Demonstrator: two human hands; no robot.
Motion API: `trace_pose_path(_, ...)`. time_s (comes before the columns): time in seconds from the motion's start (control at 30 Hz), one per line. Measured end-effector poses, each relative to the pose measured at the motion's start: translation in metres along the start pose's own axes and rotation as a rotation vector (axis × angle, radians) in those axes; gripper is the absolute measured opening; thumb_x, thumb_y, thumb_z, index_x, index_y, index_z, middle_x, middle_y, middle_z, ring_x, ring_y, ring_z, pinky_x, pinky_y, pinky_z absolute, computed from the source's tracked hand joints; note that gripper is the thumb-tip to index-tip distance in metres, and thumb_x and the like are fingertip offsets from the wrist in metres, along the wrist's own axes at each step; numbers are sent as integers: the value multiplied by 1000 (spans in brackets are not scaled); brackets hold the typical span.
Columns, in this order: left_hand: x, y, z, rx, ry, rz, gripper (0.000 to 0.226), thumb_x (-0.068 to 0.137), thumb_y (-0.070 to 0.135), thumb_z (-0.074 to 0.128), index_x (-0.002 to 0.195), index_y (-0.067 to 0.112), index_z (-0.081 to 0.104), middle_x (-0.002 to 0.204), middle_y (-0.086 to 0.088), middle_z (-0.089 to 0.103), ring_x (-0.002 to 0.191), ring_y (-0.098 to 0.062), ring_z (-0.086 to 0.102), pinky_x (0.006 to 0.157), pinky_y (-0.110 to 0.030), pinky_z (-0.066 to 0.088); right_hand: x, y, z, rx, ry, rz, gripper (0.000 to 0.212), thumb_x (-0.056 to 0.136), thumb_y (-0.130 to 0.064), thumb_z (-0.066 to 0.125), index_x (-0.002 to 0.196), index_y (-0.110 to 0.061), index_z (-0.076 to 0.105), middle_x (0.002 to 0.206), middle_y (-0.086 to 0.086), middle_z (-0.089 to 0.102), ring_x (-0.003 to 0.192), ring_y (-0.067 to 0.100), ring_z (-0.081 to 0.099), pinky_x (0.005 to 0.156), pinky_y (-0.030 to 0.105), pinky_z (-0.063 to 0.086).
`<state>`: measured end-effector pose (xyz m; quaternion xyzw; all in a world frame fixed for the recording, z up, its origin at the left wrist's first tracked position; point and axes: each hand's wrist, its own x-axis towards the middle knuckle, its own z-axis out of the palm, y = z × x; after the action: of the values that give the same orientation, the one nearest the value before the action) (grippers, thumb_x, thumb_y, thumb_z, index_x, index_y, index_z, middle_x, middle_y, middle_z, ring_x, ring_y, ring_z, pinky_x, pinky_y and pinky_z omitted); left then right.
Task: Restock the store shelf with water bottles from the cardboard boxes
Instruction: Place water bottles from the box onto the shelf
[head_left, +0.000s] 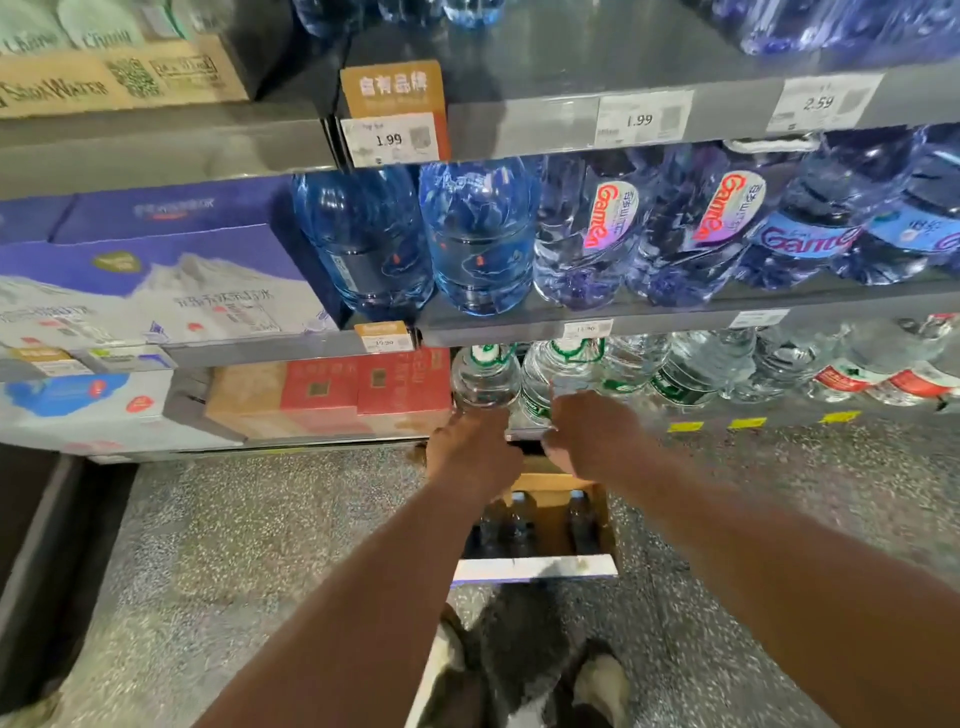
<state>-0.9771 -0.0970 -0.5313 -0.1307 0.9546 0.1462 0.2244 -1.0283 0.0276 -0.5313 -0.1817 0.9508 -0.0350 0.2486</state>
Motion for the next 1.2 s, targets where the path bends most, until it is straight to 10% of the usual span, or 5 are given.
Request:
trace_pose_path(0.53, 105, -50, 199, -2, -231, 109, 29, 85, 31, 51, 110, 20, 59, 113, -7, 61, 107, -27, 57, 85, -35, 47, 84, 58, 207, 157, -217, 331, 25, 88, -31, 52, 102, -13, 63, 103, 11, 65, 97, 29, 62, 76, 30, 46)
trace_pose_path(0.7, 144, -60, 301, -41, -366, -12, 41, 88, 30, 55, 127, 21, 52, 123, -5, 59, 114, -25, 55, 88, -38, 47, 117, 99, 299, 89, -271, 380, 22, 85, -33, 51, 91, -16, 63, 72, 1, 50, 73, 24, 50, 64, 29, 38)
trace_pose_path(1.0, 217, -93, 463, -220, -468, -263, 40, 88, 21, 62, 125, 11, 51, 122, -11, 54, 114, -31, 54, 89, -39, 48, 189, 155, 460, 204, -418, 483, 35, 82, -30, 62, 107, -6, 59, 112, 17, 61, 105, 35, 57, 74, 31, 40)
trace_pose_path(1.2, 240, -107, 526, -396, -533, -394, 36, 91, 20, 57, 124, 7, 51, 116, -15, 58, 99, -30, 56, 75, -34, 45, 210, 175, 520, 352, -523, 632, 24, 77, -21, 71, 90, -4, 62, 90, 16, 59, 75, 29, 55, 59, 29, 41)
